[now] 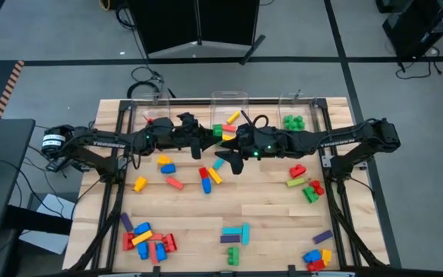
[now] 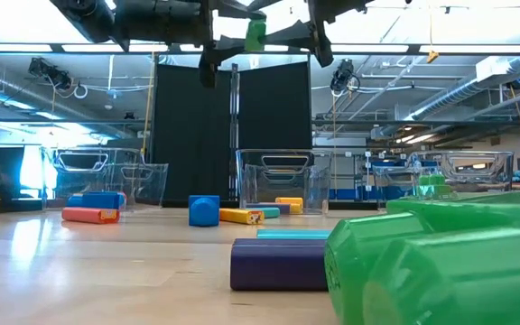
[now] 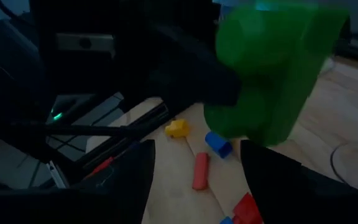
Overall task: Sort blocks by size
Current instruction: Put the green 2 stud game piece into the right transparent bin
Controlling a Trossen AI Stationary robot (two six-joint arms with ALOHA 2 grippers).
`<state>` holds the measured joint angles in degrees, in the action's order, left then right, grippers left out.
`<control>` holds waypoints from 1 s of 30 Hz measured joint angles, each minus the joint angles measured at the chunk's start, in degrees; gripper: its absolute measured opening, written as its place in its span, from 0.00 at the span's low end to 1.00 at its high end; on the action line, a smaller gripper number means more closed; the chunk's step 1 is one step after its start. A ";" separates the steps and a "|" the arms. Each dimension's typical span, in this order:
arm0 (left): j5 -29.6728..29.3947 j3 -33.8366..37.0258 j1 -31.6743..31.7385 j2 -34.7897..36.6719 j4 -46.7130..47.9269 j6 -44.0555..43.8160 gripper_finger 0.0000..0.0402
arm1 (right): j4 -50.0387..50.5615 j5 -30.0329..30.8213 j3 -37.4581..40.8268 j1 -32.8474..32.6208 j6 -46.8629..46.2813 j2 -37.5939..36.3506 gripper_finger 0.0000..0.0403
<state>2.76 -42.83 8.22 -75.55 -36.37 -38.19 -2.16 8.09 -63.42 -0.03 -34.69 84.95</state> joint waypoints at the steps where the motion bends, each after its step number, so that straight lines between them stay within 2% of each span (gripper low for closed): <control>1: 0.80 0.00 0.11 0.00 -0.76 -0.53 0.44 | 0.73 -0.22 0.05 0.00 -0.39 0.00 0.63; 8: 2.57 -0.11 1.22 0.17 -3.75 -4.02 0.44 | 3.05 -3.45 0.31 0.52 -6.04 0.13 0.68; 21: 1.87 -0.11 1.30 0.18 -1.05 -6.47 0.44 | 0.12 -5.74 0.22 2.95 -3.81 -4.26 0.67; 30: 2.00 -0.11 1.01 0.17 -1.19 -7.50 0.44 | 0.43 -6.40 0.22 2.99 -2.87 -3.58 0.65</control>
<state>4.75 -42.94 9.23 -75.37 -37.56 -45.69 -1.74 1.68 -63.20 2.96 -37.56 81.36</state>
